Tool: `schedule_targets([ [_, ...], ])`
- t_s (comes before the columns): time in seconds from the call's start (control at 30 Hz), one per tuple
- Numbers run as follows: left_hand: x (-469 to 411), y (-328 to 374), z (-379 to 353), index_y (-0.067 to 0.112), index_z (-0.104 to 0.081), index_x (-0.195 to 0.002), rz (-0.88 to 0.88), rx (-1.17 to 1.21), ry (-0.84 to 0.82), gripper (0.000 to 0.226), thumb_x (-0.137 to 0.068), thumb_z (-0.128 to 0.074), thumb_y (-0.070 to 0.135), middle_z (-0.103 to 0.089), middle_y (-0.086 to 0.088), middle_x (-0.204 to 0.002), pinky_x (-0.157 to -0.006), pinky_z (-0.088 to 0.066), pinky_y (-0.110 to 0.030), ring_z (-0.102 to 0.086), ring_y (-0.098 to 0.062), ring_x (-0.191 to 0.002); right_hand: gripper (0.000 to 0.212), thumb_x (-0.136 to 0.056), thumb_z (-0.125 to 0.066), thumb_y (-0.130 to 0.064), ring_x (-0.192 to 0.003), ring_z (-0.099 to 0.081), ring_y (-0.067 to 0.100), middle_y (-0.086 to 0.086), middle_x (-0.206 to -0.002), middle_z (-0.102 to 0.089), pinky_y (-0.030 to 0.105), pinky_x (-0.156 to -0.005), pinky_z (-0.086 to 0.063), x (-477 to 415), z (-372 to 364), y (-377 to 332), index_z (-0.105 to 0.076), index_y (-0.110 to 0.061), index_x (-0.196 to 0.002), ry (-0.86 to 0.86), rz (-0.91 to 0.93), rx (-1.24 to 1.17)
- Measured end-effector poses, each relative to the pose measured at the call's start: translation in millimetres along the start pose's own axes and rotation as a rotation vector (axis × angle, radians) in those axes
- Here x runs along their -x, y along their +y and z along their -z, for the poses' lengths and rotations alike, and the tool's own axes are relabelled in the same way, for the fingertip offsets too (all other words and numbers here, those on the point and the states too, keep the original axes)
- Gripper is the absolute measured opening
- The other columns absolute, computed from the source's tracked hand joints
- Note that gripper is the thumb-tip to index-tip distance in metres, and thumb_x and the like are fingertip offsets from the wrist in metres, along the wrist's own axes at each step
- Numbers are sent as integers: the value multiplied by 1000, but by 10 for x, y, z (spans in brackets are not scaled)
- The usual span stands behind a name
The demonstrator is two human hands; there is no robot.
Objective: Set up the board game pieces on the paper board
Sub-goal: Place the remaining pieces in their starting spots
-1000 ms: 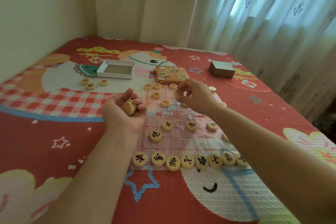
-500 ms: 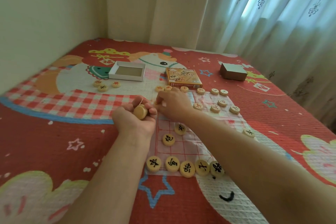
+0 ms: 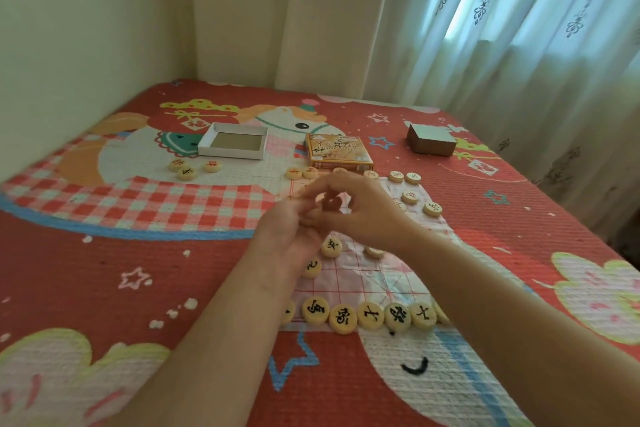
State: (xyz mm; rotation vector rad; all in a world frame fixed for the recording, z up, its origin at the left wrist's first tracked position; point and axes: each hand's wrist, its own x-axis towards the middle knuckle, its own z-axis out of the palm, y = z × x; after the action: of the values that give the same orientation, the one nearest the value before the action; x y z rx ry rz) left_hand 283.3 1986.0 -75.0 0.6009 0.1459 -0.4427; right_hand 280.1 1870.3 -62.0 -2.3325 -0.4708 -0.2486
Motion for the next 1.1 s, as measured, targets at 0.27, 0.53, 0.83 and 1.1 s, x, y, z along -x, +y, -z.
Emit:
schedule_targets([
  [0.27, 74, -191, -56, -8, -56, -106, 116, -243, -135, 25, -96, -36, 4, -65, -18, -94, -74, -56, -29, -64, -24, -84, 16, -81, -68, -12, -67, -59, -5, -16, -74, -65, 8, -62, -44, 331, 161, 236, -68, -28, -83, 228, -150, -95],
  [0.53, 70, -245, -65, -5, -62, -94, 173, -467, -71, 31, -86, -32, -9, -61, -14, -85, -48, -53, -21, -56, -12, -58, 10, -85, -61, -3, -51, -56, 3, 1, -64, -64, 15, -48, -43, 443, 213, 286, -68, -9, -80, 318, -363, -547],
  [0.83, 54, -297, -51, 3, -59, -80, -83, -813, 45, 13, -88, -60, 14, -56, -6, -64, -37, -34, -16, -42, -8, -42, 5, -83, -65, -8, -55, -58, 5, -1, -64, -65, 20, -54, -46, 489, 170, 224, -67, -10, -79, 265, -308, -560],
  [1.1, 108, -287, -52, 10, -62, -64, -89, -955, -64, 18, -81, -65, 13, -54, -2, -56, -41, -25, -20, -39, -9, -40, 35, -71, -76, -3, -73, -61, 15, 3, -89, -68, 28, -67, -51, 647, 382, 289, -67, -20, -100, 17, -24, -189],
])
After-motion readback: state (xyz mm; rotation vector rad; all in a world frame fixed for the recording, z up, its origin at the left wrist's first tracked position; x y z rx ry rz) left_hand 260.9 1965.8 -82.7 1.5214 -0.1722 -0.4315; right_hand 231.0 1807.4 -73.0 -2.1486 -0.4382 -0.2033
